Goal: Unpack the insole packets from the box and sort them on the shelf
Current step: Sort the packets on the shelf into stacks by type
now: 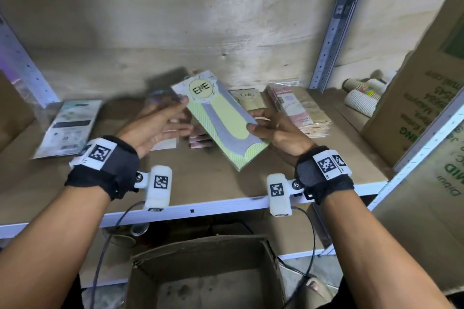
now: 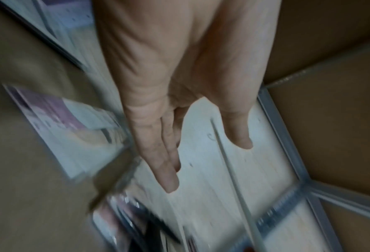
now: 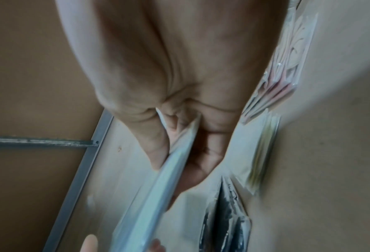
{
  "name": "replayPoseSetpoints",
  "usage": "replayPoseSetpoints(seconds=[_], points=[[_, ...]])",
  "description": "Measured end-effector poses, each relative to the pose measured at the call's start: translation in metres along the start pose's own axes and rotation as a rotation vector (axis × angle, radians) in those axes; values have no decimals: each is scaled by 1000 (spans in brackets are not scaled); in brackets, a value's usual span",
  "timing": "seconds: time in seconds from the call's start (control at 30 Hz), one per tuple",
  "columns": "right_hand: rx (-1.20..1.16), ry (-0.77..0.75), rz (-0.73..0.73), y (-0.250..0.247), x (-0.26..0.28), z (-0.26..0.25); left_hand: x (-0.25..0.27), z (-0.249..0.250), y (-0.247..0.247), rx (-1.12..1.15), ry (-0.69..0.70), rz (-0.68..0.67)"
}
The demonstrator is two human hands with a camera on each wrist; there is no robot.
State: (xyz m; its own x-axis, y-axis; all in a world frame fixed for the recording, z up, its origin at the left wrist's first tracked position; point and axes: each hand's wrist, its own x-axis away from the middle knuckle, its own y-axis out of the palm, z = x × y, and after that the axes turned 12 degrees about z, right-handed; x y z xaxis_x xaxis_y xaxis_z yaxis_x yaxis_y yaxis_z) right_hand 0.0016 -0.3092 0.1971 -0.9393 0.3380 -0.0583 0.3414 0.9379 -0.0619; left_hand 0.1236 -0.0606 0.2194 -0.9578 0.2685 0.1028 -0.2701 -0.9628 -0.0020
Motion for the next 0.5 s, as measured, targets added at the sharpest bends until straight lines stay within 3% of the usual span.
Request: replayPoseSetpoints(seconds=[0.17,0.3,0.5], points=[[-178,19,181,5,-16,-2,15,-2,51,-148,41,-226],[-228,24,231,3,-32,2,-3,8,80,-205,98,-84],[260,-22,410,-12,-63,6,-47,15,111,-420,73,-11]])
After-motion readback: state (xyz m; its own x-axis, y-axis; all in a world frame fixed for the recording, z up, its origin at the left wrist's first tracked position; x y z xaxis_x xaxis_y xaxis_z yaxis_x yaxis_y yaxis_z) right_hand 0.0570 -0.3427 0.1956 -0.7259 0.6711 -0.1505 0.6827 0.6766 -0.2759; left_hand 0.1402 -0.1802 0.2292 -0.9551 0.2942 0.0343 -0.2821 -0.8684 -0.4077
